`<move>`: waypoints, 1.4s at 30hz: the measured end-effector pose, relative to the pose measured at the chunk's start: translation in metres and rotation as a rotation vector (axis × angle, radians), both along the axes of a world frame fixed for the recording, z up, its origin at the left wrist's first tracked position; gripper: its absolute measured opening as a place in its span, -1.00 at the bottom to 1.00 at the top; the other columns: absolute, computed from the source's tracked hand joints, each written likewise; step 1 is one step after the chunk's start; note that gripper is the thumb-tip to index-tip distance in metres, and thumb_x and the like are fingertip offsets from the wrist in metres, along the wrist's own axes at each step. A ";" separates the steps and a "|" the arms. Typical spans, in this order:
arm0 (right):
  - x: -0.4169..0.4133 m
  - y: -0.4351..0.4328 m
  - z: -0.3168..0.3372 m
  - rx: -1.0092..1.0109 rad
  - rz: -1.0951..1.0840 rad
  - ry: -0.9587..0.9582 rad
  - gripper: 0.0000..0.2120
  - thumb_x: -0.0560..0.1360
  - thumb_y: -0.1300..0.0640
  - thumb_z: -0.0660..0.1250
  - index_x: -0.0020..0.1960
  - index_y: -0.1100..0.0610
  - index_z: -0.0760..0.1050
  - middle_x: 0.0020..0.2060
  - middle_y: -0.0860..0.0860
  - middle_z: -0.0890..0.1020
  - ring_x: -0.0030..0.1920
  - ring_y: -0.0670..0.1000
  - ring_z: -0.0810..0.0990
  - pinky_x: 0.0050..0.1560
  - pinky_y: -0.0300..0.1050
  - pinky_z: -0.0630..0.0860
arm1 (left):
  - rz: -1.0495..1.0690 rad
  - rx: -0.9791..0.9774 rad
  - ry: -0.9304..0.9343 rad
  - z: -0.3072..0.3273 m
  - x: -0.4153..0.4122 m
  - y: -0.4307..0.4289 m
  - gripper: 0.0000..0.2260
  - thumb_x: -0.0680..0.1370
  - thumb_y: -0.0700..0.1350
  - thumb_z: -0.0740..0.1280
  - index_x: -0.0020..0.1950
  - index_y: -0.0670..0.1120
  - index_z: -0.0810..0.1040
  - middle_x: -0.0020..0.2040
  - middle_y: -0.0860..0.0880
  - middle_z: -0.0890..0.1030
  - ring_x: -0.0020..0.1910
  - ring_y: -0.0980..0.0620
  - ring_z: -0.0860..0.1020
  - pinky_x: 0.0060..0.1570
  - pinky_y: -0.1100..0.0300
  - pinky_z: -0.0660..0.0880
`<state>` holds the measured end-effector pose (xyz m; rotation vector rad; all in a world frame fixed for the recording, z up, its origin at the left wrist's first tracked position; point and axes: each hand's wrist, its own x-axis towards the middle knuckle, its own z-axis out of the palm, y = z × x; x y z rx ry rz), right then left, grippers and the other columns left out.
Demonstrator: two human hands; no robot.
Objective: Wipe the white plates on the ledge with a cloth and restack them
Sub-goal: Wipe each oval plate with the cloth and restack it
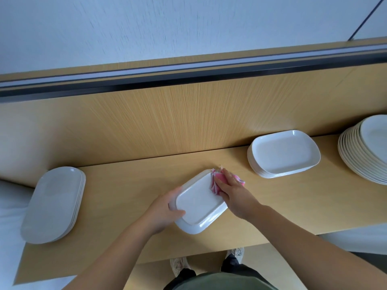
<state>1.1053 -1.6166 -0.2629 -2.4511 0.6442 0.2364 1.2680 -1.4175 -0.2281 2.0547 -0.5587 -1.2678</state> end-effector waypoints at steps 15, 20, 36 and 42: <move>0.014 0.004 -0.007 0.008 -0.140 -0.052 -0.57 0.65 0.11 0.13 0.51 -0.03 0.27 0.57 0.01 0.09 0.53 0.07 0.03 0.47 0.00 0.12 | 0.063 -0.065 -0.007 -0.017 -0.025 0.004 -0.09 0.04 0.00 0.55 0.40 0.18 0.41 0.26 0.03 0.49 0.21 0.01 0.51 0.21 -0.01 0.51; 0.000 0.023 -0.009 0.033 -0.227 0.046 -0.53 0.67 0.00 -0.03 0.57 -0.09 0.07 0.58 -0.02 -0.09 0.56 0.11 -0.10 0.50 0.03 0.05 | 0.098 -0.057 -0.012 -0.017 -0.036 0.005 -0.15 0.19 -0.20 0.61 0.43 0.09 0.40 0.26 0.04 0.46 0.20 0.03 0.47 0.19 0.05 0.51; -0.023 0.040 0.004 0.060 -0.053 0.116 -0.45 0.61 -0.15 -0.21 0.58 -0.07 -0.02 0.56 -0.03 -0.21 0.57 0.09 -0.21 0.55 0.03 -0.05 | 0.111 -0.089 -0.083 -0.012 -0.058 -0.005 -0.43 0.35 -0.24 0.50 0.08 0.31 0.35 0.11 0.20 0.48 0.08 0.16 0.50 0.05 0.23 0.49; -0.013 0.019 0.005 -0.022 0.011 0.161 -0.22 0.38 -0.27 -0.39 0.57 -0.15 0.03 0.58 -0.07 -0.11 0.57 0.13 -0.13 0.51 0.16 0.02 | 0.124 -0.071 -0.015 -0.014 -0.052 -0.008 -0.30 0.42 -0.26 0.46 0.41 0.22 0.26 0.05 0.07 0.55 0.01 0.09 0.58 0.01 0.20 0.56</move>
